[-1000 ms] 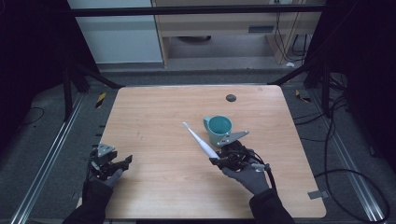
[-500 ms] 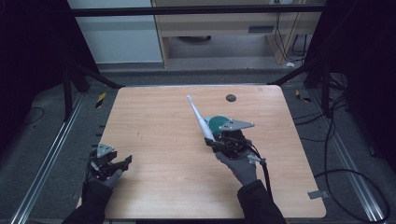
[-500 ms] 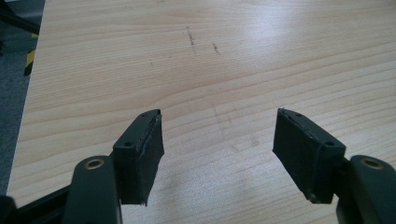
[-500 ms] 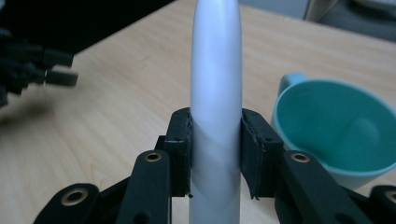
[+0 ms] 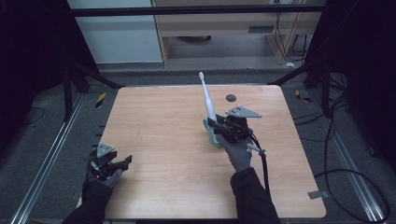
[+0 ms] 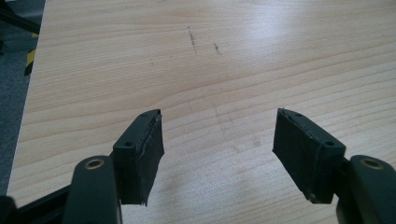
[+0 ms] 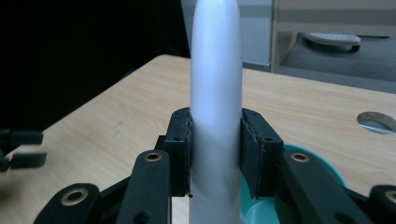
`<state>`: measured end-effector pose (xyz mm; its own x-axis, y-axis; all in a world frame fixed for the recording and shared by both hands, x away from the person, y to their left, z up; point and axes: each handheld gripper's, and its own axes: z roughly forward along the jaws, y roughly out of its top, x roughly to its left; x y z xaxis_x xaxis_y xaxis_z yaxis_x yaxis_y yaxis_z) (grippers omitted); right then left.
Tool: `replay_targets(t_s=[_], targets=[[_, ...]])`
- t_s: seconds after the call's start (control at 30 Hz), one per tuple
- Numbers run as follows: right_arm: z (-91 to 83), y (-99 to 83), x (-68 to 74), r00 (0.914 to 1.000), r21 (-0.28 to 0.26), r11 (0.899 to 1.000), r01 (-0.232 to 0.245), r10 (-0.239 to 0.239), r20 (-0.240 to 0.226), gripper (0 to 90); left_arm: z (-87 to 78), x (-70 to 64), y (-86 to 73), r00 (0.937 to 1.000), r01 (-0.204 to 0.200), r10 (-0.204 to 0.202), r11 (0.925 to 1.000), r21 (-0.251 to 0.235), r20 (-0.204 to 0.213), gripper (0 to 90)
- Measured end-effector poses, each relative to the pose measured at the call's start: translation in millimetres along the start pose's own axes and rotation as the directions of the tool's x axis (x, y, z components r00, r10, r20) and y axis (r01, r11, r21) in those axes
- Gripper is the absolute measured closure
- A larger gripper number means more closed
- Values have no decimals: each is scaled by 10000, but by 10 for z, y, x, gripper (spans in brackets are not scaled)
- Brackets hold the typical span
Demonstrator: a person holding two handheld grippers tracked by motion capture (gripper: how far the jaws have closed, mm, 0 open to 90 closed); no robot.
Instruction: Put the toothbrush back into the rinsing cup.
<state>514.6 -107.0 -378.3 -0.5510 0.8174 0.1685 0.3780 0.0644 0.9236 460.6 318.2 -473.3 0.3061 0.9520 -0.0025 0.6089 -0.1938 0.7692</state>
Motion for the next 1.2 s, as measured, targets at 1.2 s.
replay_targets(t_s=[1.2], targets=[[465,-56,-389,9742,-567,9948,-849,948,2049,662,-32,-1,13,10000,-20,20,9997,-258,30,322]])
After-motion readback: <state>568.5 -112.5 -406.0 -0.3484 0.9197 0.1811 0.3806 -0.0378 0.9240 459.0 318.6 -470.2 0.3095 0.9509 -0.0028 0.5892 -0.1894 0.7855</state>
